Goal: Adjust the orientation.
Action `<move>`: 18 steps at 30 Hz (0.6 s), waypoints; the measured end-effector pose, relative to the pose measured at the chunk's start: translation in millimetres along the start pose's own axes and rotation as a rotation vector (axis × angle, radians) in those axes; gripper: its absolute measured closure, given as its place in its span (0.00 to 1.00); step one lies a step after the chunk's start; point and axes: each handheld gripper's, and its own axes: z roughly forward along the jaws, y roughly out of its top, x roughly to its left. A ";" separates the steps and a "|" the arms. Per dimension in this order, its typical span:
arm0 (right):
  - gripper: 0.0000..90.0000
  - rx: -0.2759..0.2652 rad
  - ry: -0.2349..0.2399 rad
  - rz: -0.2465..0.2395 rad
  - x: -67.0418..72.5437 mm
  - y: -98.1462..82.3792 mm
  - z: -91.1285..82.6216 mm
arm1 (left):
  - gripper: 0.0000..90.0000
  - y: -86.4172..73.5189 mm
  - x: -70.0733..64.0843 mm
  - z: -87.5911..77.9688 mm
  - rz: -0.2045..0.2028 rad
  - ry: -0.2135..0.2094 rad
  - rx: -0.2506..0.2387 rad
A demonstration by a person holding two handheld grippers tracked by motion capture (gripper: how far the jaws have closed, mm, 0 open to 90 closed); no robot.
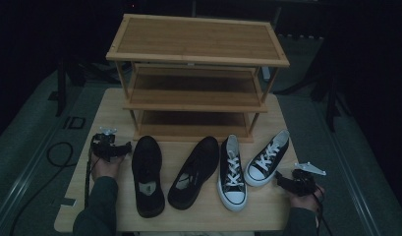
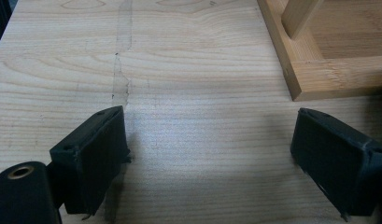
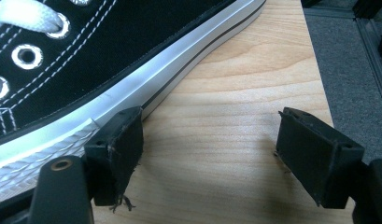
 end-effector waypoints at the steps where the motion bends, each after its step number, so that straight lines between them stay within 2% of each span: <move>1: 0.26 0.000 0.000 0.000 0.0 0.0 0.0 | 0.13 -0.1 -0.1 -0.2 -0.003 0.003 -0.002; 6: 0.26 0.000 0.000 0.000 0.0 0.0 0.0 | 0.18 -0.8 -0.7 -1.3 -0.002 0.002 -0.010; 13: 0.26 0.000 0.000 0.000 0.0 0.0 0.0 | 0.33 2.6 -0.1 -8.1 0.025 -0.023 0.037; 16: 0.26 0.000 0.000 0.000 0.0 0.0 0.0 | 0.48 4.1 -2.6 -12.7 0.034 0.000 0.054; 18: 0.26 0.000 0.000 0.000 0.0 0.0 0.0 | 0.53 4.9 -3.4 -15.8 0.038 -0.018 0.059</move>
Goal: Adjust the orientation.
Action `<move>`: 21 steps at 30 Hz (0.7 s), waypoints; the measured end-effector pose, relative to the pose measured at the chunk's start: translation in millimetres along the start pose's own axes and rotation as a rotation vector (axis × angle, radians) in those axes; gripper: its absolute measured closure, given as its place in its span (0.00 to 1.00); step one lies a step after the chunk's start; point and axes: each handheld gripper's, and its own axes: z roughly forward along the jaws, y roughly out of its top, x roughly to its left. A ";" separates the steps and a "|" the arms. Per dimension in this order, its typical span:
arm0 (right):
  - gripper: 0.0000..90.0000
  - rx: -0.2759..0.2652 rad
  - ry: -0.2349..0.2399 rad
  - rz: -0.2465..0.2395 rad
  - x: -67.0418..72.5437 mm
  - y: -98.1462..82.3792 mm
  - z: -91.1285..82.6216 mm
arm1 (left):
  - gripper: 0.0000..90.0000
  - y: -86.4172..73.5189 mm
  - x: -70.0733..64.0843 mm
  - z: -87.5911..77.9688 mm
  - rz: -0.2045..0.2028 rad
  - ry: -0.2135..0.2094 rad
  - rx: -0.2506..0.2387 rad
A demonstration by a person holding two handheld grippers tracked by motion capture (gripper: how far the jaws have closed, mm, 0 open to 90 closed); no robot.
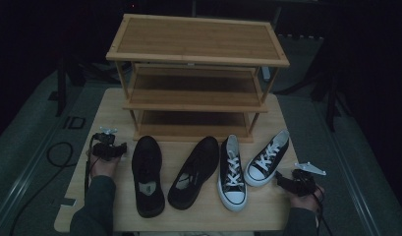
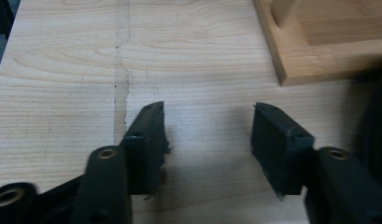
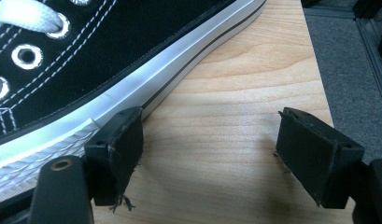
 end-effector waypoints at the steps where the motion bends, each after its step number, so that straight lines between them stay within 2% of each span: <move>1: 0.26 0.000 0.000 0.000 0.0 0.0 0.0 | 0.55 0.6 -0.1 -2.1 -0.006 -0.021 -0.001; 4: 0.26 0.000 0.000 0.000 0.0 0.0 0.0 | 0.57 4.4 -0.7 -9.7 -0.004 -0.052 -0.001; 12: 0.26 0.000 0.000 0.000 0.0 0.0 0.0 | 0.58 12.0 -4.2 -32.4 0.061 -0.132 0.014; 21: 0.26 0.000 0.000 0.000 0.0 0.0 0.0 | 0.57 18.3 -15.7 -54.5 0.157 -0.194 0.027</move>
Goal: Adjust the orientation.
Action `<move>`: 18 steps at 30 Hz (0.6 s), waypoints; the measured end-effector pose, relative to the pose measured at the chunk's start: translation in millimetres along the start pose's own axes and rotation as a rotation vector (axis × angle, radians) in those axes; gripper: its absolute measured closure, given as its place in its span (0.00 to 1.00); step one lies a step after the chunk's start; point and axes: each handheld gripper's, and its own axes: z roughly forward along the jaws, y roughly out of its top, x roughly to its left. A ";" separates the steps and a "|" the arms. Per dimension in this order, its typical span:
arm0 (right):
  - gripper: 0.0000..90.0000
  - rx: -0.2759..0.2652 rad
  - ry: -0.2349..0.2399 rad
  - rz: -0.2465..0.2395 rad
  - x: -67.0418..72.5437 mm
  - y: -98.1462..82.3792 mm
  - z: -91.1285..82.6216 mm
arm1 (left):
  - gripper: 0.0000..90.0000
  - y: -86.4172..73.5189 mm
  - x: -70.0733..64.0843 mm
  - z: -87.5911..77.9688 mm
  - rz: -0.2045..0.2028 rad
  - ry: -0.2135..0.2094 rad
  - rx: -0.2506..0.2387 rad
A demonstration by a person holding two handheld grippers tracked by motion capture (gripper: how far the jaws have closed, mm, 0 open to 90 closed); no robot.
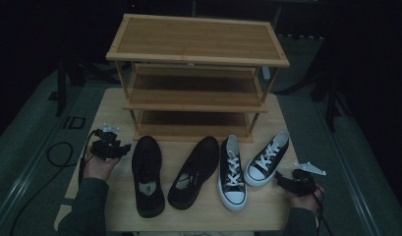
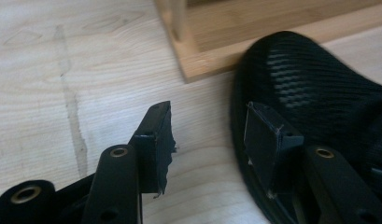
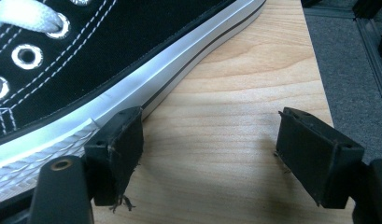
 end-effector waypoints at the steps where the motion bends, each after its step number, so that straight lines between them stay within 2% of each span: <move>1: 0.26 0.000 0.000 0.000 0.0 0.0 0.0 | 0.57 1.4 -2.5 -2.4 0.017 -0.009 0.007; 9: 0.26 0.000 0.000 0.000 0.0 0.0 0.0 | 0.54 7.4 -17.8 -23.2 0.093 -0.060 0.003; 10: 0.26 0.000 0.000 0.000 0.0 0.0 0.0 | 0.54 7.4 -17.8 -23.2 0.093 -0.060 0.003; 18: 0.26 0.000 0.000 0.000 0.0 0.0 0.0 | 0.54 15.1 -36.2 -41.0 0.168 -0.083 0.013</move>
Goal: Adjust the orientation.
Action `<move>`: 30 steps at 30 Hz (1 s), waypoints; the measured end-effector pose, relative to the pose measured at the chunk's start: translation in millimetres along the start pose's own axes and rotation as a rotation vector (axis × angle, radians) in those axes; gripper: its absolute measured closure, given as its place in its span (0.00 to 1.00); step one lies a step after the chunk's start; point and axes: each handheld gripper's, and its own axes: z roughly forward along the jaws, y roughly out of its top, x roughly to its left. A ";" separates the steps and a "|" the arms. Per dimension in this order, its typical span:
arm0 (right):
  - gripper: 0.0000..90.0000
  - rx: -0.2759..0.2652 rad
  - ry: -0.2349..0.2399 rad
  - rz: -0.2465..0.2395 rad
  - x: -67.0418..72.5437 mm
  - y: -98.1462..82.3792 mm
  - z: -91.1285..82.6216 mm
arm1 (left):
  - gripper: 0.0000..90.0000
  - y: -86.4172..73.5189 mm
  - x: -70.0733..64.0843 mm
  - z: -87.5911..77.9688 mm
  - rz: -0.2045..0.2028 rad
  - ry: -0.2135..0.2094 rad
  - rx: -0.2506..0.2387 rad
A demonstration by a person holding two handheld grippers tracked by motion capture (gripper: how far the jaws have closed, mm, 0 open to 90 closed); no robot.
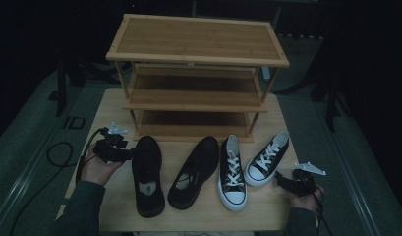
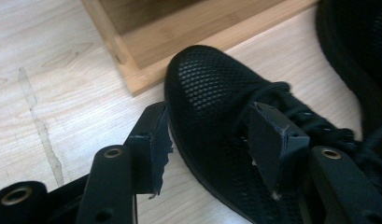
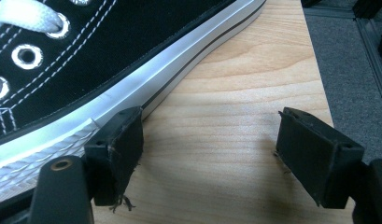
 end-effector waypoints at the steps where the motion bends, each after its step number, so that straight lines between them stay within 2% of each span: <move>1: 0.26 0.000 0.000 0.000 0.0 0.0 0.0 | 0.54 0.8 -1.4 -1.3 0.005 -0.002 0.001; 6: 0.26 0.000 0.000 0.000 0.0 0.0 0.0 | 0.54 5.7 -9.6 -8.2 0.043 -0.015 0.010; 17: 0.26 0.000 0.000 0.000 0.0 0.0 0.0 | 0.54 4.9 -24.1 -18.8 0.082 -0.053 0.028; 22: 0.26 0.000 0.000 0.000 0.0 0.0 0.0 | 0.52 1.6 -33.0 -26.3 0.081 -0.060 0.017; 26: 0.26 0.000 0.000 0.000 0.0 0.0 0.0 | 0.50 -2.2 -38.9 -26.8 0.100 -0.063 0.037; 30: 0.26 0.000 0.000 0.000 0.0 0.0 0.0 | 0.49 -7.5 -42.7 -26.2 0.099 -0.067 0.053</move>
